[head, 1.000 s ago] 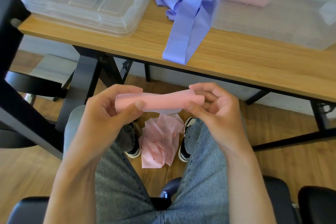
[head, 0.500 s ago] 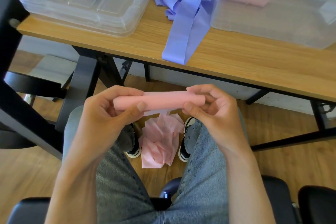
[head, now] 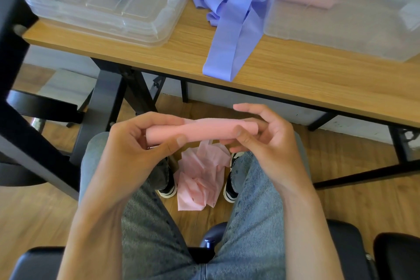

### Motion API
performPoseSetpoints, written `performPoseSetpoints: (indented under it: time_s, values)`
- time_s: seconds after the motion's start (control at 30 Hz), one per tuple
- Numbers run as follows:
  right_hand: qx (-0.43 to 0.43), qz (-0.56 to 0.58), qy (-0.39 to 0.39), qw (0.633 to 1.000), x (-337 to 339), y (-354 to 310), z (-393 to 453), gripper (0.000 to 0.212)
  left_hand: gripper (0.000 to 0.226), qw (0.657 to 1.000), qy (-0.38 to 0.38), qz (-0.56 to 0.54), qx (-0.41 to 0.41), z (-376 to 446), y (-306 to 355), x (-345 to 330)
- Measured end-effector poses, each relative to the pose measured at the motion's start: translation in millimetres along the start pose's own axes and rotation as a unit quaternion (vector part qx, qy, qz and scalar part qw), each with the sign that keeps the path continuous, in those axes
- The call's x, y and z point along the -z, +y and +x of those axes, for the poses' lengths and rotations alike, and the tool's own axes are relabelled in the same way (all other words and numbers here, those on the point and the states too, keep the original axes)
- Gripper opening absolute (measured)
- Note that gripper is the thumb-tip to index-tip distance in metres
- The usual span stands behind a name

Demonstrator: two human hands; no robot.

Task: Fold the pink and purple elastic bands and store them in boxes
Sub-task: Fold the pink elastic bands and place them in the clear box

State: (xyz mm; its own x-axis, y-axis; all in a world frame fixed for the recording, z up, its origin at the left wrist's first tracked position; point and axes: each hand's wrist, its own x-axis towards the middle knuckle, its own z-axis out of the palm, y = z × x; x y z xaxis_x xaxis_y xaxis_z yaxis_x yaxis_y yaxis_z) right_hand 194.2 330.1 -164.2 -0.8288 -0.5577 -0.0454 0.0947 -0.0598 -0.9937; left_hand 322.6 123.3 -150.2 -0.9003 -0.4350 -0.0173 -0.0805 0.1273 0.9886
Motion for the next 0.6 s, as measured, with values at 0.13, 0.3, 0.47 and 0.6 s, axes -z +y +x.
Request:
performPoseSetpoints:
  time_s: [0.13,0.3,0.47,0.6]
  values:
    - [0.015,-0.005,0.006,1.0,2.3,2.3,0.0,0.036,0.032,0.998,-0.024,-0.031,0.043,0.0,-4.2,-1.1]
    - [0.001,-0.021,-0.032,0.999,5.0,3.9,-0.4,0.043,0.034,1.0,0.002,0.018,0.015,-0.5,-4.1,0.7]
    - [0.016,-0.045,-0.016,0.999,3.0,4.5,0.1,0.035,0.037,0.999,-0.026,0.017,0.024,-0.5,-6.7,0.5]
    - [0.028,-0.042,-0.018,0.999,4.6,4.7,0.9,0.038,0.028,0.997,-0.035,-0.042,0.052,0.6,-5.6,-1.9]
